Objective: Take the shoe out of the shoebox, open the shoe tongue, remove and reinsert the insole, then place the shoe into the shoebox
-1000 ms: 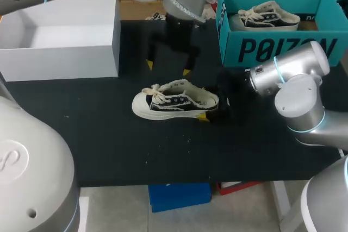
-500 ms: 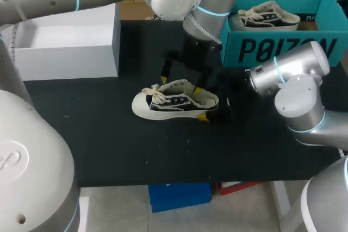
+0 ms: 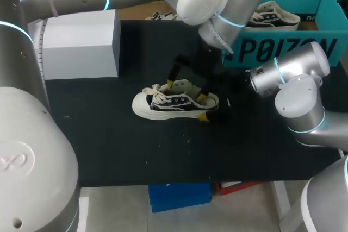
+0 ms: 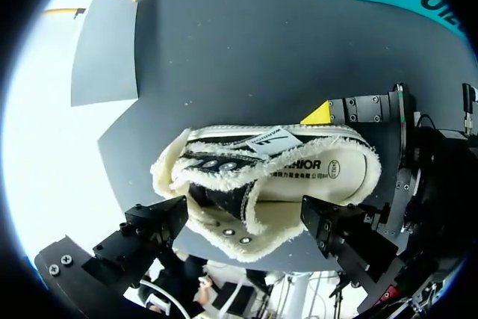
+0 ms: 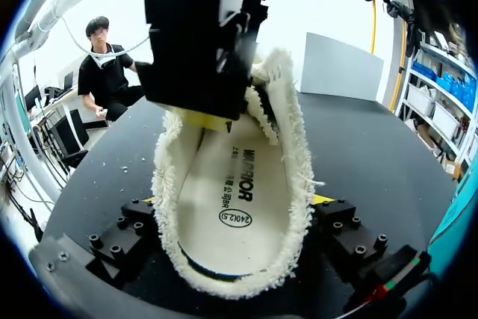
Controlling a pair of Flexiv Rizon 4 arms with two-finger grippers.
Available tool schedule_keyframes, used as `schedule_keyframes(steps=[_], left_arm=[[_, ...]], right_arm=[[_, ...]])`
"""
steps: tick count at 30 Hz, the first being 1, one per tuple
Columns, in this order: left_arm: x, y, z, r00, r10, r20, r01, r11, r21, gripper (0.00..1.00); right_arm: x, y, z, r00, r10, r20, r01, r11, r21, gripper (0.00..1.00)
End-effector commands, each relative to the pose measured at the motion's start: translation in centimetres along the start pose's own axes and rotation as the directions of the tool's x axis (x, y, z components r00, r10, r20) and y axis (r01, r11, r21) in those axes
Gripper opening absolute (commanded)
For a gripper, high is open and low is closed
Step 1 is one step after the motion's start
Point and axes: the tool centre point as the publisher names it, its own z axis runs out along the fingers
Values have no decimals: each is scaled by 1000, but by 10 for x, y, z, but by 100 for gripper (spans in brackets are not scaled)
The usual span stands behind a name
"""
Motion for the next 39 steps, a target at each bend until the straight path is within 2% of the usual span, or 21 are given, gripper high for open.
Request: schedule_keyframes(steps=[1, 3, 11, 19, 39], left_arm=[[6, 1, 7, 999, 6, 34, -6, 1000, 17, 100], [5, 4, 8, 999, 9, 47, -11, 999, 37, 100], [-10, 15, 9, 999, -16, -34, 21, 991, 129, 100], [-21, 19, 7, 997, -49, -65, 62, 976, 209, 100], [-26, 4, 24, 997, -77, -22, 79, 985, 155, 100]], right_arm=[[0, 2, 2, 1000, -1, 1, 1, 1000, 5, 0], [0, 2, 2, 1000, -1, 1, 1, 1000, 5, 0], [0, 2, 2, 1000, -1, 1, 1, 1000, 5, 0], [0, 2, 2, 1000, -1, 1, 1, 1000, 5, 0], [0, 2, 2, 1000, -1, 1, 1, 1000, 5, 0]])
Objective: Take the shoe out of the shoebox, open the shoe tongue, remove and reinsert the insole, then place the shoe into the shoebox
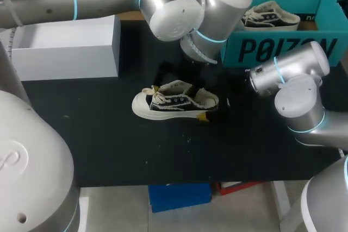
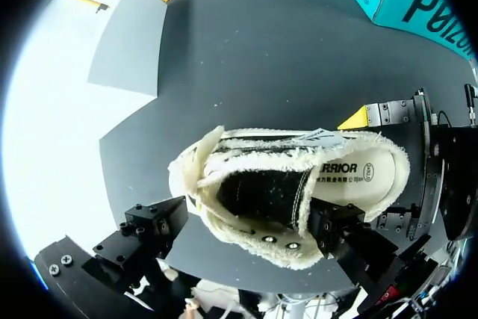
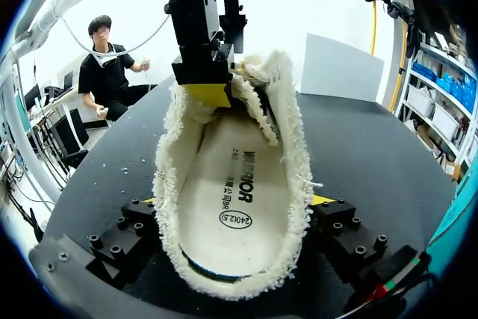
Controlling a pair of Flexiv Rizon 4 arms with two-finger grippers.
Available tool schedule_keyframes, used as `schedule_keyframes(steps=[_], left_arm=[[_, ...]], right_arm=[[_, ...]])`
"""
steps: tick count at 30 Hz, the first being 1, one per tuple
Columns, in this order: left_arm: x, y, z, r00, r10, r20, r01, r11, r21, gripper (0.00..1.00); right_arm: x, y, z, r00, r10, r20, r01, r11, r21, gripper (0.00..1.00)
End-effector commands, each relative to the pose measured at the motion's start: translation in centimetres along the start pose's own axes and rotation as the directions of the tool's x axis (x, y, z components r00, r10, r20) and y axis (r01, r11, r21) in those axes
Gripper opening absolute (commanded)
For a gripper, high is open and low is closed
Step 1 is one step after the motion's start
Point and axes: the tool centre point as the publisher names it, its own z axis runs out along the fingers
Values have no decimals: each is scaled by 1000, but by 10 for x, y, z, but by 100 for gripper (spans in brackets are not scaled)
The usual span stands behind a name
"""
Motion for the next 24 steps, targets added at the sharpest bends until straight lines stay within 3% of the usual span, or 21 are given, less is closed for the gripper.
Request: schedule_keyframes(steps=[1, 2, 4, 24], left_arm=[[5, -5, 3, 1000, 11, 13, -10, 1000, -17, 73], [6, -5, 3, 1000, 14, 15, -14, 1000, -18, 40], [7, -5, 4, 1000, 19, 23, -18, 1000, -25, 2], [7, -6, 0, 998, 50, 47, -48, 998, -47, 0]], right_arm=[[0, 1, 2, 1000, 2, 1, -2, 1000, 2, 0], [0, 1, 2, 1000, 2, 1, -2, 1000, 2, 0], [0, 1, 2, 1000, 2, 1, -2, 1000, 2, 0], [0, 1, 2, 1000, 2, 1, -2, 1000, 2, 0]])
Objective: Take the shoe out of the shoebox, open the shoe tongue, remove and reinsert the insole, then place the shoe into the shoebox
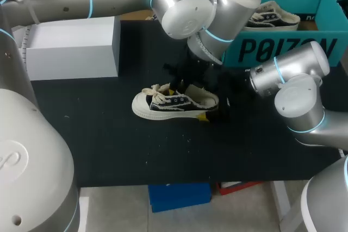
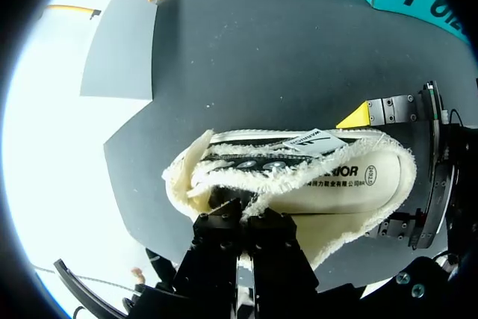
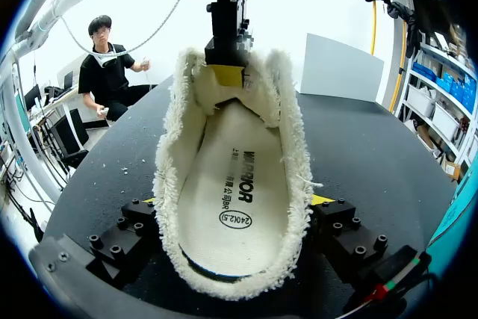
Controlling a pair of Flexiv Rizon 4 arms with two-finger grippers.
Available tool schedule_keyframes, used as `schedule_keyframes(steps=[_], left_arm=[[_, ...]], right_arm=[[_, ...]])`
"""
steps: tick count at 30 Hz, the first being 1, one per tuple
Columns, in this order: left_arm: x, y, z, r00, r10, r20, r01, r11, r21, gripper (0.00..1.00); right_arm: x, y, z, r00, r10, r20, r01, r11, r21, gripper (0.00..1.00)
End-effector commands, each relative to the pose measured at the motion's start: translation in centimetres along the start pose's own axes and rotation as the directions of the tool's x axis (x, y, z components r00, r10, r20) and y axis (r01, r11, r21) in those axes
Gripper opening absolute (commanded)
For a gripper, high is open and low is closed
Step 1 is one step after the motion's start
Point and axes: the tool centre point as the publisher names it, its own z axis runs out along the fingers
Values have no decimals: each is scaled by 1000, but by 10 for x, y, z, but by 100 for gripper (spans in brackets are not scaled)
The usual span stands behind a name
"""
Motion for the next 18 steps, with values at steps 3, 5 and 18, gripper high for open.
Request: schedule_keyframes(steps=[3, 5, 18], left_arm=[[-4, 0, -10, 1000, -3, 0, 3, 1000, 22, 0], [-5, 1, -15, 1000, -5, -3, 6, 999, 35, 0], [-26, 16, -32, 997, -30, -72, 39, 991, 128, 0]], right_arm=[[0, 1, 2, 1000, 2, 1, -2, 1000, 2, 0], [0, 1, 2, 1000, 2, 1, -2, 1000, 2, 0], [0, 1, 2, 1000, 2, 1, -2, 1000, 2, 0]])
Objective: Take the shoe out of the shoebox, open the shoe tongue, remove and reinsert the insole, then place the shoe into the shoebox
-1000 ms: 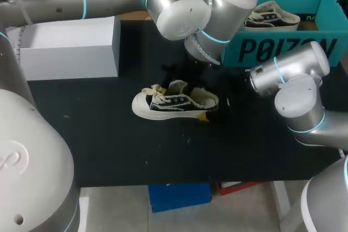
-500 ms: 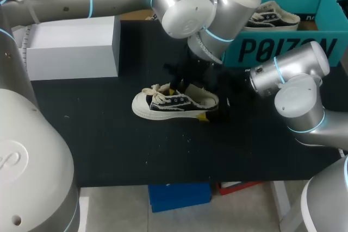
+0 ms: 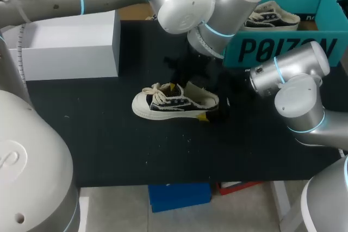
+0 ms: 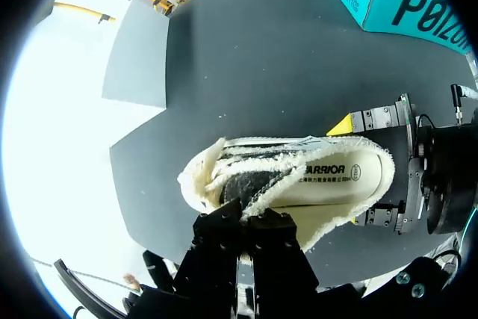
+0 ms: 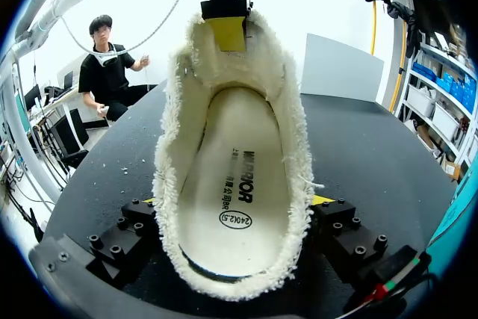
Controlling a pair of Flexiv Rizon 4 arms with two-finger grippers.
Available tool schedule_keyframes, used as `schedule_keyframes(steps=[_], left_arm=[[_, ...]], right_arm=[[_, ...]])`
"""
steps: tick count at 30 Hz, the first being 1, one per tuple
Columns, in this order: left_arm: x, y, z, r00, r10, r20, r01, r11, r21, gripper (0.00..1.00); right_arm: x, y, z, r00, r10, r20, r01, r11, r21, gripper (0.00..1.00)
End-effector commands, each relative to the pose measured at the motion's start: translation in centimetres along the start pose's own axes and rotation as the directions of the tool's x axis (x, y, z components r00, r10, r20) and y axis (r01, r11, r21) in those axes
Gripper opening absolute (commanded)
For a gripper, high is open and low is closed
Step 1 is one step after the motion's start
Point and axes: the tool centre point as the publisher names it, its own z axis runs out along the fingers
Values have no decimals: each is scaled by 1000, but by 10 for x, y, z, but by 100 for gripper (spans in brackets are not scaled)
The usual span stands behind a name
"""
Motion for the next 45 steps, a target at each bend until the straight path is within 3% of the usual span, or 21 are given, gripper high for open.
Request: schedule_keyframes(steps=[1, 8, 23, 45], left_arm=[[-18, 14, -3, 999, -5, -49, 7, 999, 47, 0], [-33, 26, 6, 995, -33, -94, 40, 996, 78, 0], [-61, 38, 30, 983, -103, -151, 115, 991, 70, 0], [-72, 42, 55, 966, -161, -204, 170, 985, 25, 0]], right_arm=[[-1, 1, 2, 1000, 2, 1, -2, 1000, 2, 0], [-1, 1, 2, 1000, 2, 1, -2, 1000, 2, 0], [-1, 1, 2, 1000, 2, 1, -2, 1000, 2, 0], [-1, 1, 2, 1000, 2, 1, -2, 1000, 2, 0]])
